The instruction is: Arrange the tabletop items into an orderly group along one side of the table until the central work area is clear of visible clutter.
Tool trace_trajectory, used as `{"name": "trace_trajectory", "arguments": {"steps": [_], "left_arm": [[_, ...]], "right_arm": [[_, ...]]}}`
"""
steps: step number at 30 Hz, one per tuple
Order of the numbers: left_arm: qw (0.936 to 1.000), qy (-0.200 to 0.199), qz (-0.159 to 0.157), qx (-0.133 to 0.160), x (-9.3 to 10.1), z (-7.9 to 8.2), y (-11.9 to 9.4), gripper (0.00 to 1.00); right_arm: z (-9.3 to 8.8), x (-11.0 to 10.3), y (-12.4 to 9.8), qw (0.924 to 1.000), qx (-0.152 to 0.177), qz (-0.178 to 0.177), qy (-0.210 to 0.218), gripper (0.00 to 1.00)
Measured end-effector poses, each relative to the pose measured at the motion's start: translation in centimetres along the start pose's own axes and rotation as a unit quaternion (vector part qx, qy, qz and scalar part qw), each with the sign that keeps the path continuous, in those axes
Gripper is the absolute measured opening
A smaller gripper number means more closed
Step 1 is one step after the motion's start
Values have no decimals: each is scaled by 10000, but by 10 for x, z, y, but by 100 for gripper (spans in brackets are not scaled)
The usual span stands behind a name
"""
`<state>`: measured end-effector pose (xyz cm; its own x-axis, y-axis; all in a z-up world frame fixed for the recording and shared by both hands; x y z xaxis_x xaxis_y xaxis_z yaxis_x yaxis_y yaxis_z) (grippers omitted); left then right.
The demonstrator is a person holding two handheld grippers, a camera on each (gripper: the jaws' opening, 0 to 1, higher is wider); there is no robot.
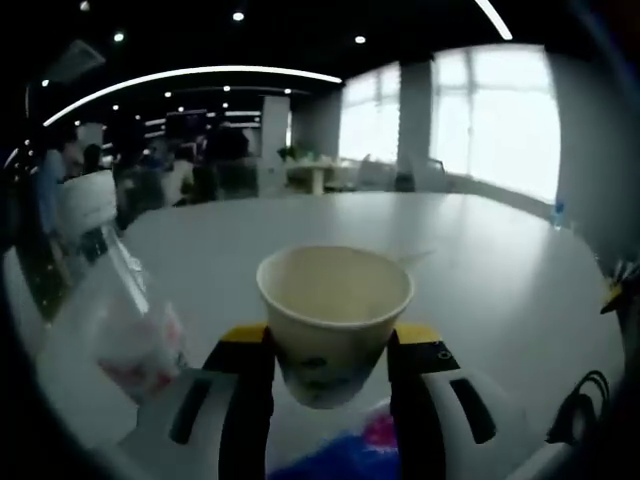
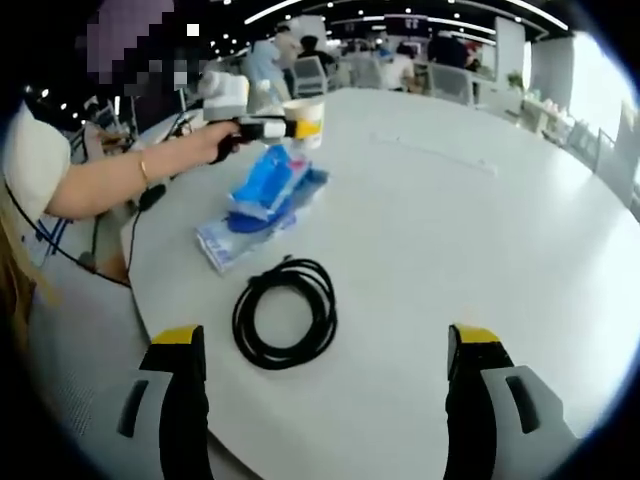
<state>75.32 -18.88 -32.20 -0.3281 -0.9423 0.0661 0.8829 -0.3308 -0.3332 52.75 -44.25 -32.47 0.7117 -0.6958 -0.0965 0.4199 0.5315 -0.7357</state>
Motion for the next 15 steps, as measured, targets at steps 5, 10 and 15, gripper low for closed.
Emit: {"name": "trace_trajectory", "arguments": {"steps": [5,10,15], "left_arm": [[9998,-198,41,-83,-5,-9,3,42],[9998,-91,108,-117,-9,-14,7,42],[9992,-333,146,-185,-11,-20,8,42]], "right_arm": [[-2,-1,1,10000,-13,20,24,99],[-3,0,2,10000,-31,24,36,99],[-3,-1,4,10000,-45,41,36,99]]}}
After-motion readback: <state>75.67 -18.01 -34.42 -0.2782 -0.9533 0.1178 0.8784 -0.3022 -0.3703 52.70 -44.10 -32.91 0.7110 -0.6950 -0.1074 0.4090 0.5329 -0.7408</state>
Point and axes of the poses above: the point that each gripper's makers call its tool centre point, and the gripper's own axes: y roughly forward along the fingers, x roughly to its right, z roughly out of its top, the point moved 1 cm from there along -y, roughly backward along the fingers, and after that the axes turned 1 degree about -y, right-handed, at the moved point
